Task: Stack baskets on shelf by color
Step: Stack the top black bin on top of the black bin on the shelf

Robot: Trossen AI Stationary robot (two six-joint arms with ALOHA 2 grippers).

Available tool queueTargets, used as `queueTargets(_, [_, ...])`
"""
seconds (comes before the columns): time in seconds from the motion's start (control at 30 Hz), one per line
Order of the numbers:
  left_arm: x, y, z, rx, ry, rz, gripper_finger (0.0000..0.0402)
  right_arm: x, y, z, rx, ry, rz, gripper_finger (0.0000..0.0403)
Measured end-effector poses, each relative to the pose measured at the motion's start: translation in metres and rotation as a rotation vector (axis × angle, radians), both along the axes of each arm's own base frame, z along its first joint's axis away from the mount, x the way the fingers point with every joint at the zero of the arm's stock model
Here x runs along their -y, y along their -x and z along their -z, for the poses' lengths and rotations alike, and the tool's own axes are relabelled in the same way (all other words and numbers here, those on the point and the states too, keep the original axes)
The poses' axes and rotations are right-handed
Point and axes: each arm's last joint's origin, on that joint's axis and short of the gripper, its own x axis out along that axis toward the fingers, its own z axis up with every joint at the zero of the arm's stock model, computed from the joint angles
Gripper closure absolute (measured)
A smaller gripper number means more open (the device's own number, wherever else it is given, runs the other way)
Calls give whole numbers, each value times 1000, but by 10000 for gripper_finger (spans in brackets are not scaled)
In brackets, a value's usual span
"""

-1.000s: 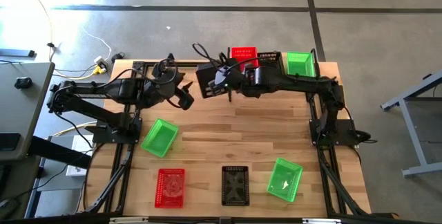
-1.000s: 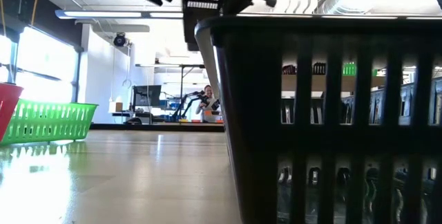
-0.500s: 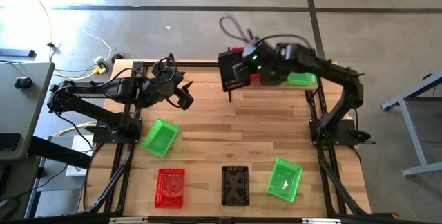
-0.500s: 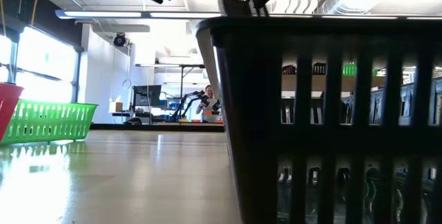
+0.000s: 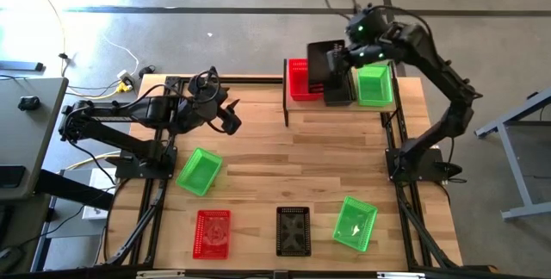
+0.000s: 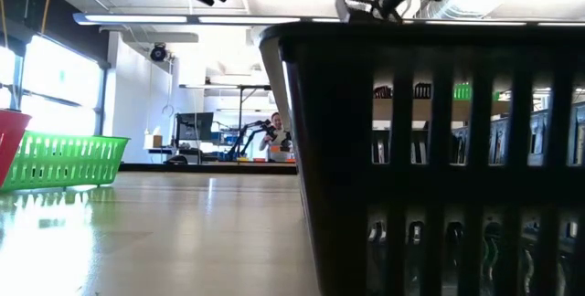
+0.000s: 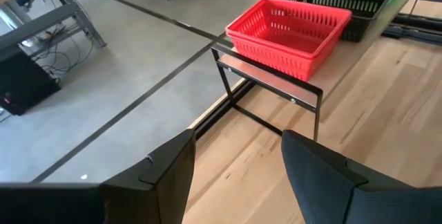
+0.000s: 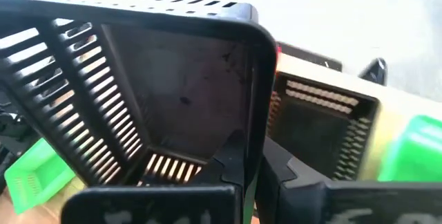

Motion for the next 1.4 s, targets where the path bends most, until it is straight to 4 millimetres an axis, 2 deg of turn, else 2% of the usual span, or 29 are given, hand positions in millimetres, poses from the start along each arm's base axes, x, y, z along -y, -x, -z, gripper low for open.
queueTargets(0.27, [-5,1,0,4,4,-22,198,32,36,9,-1,-184,19,403])
queueTargets(0.4, [-7,1,0,4,4,-29,198,40,51,13,-26,-240,46,403])
queueTargets(0.57, [-7,2,0,4,5,-33,198,46,59,19,-89,-278,40,403])
queueTargets(1.4, [-7,2,0,4,6,-32,198,83,32,60,-182,-415,5,403])
